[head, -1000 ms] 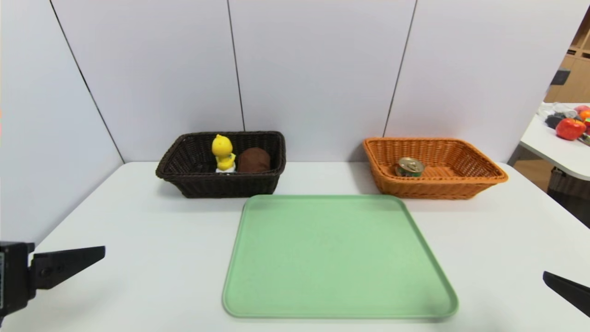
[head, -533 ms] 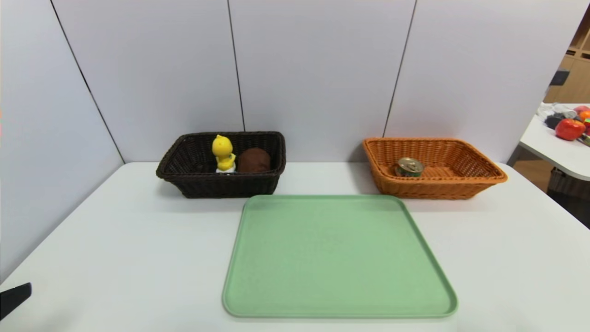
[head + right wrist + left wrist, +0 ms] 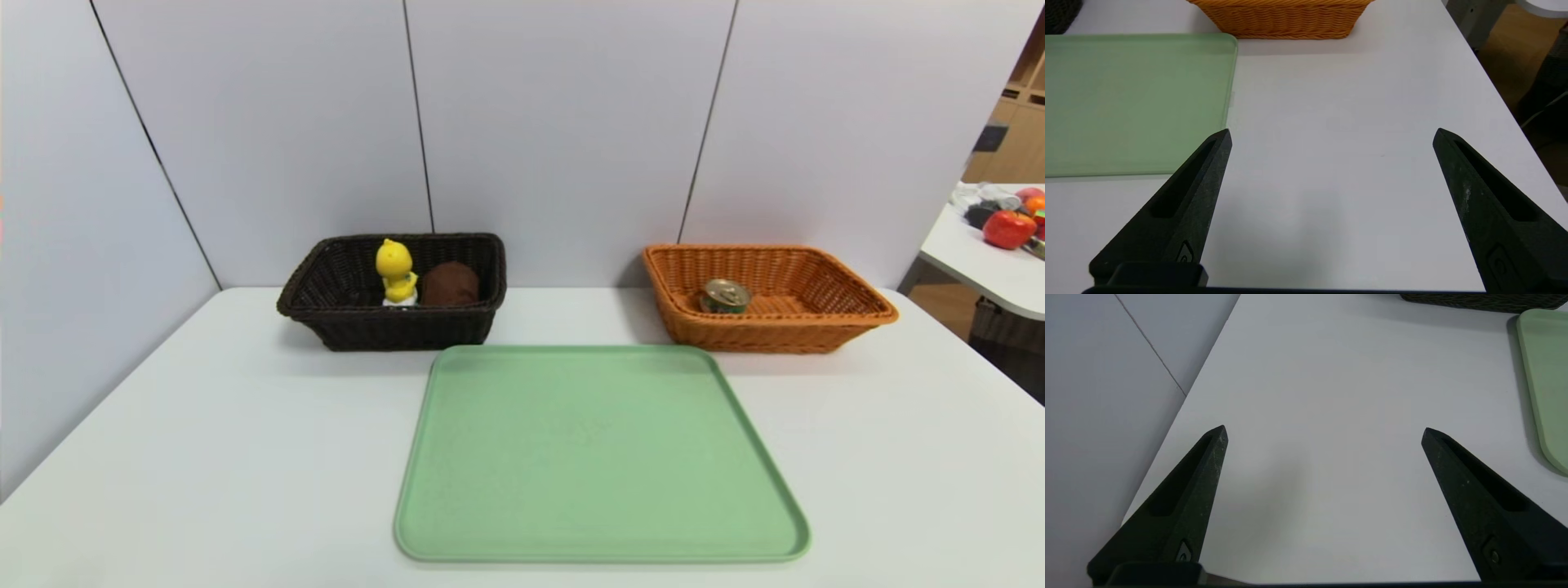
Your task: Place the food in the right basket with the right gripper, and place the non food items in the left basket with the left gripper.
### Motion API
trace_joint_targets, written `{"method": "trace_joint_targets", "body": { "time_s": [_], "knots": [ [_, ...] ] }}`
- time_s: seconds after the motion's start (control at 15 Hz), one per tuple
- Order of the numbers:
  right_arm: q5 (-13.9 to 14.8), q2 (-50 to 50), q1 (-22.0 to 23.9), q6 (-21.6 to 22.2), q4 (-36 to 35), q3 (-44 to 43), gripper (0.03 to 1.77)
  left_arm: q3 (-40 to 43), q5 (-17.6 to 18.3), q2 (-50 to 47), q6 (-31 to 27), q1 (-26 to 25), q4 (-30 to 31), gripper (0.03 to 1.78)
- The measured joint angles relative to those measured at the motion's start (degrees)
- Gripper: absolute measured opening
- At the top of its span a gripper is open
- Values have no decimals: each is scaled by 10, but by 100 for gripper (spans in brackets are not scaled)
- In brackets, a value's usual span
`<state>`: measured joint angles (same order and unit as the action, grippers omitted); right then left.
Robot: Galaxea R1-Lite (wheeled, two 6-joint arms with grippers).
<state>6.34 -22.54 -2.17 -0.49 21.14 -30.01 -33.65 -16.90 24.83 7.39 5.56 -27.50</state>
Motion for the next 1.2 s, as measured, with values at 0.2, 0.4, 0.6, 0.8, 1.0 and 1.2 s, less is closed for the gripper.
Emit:
{"method": "trace_joint_targets", "body": {
  "time_s": [0.2, 0.4, 0.6, 0.8, 1.0, 1.2],
  "knots": [
    [-1, 28, 12, -15, 29, 1, 170, 41, 19, -55, -1, -21, 8, 169],
    [-18, 52, 14, -19, 41, 6, 170, 64, 54, -108, -9, -49, 7, 169],
    [-30, 76, 13, -19, 41, 28, 170, 93, 59, -153, -16, -60, 10, 169],
    [-25, 109, 14, -19, 41, 40, 170, 122, 72, -190, -29, -61, 23, 169],
    [-34, 141, 17, -21, 38, 48, 170, 163, 90, -225, -52, -60, 87, 169],
    [-47, 171, 18, -23, 26, 64, 170, 187, 89, -243, -52, -59, 124, 169]
  ]
}}
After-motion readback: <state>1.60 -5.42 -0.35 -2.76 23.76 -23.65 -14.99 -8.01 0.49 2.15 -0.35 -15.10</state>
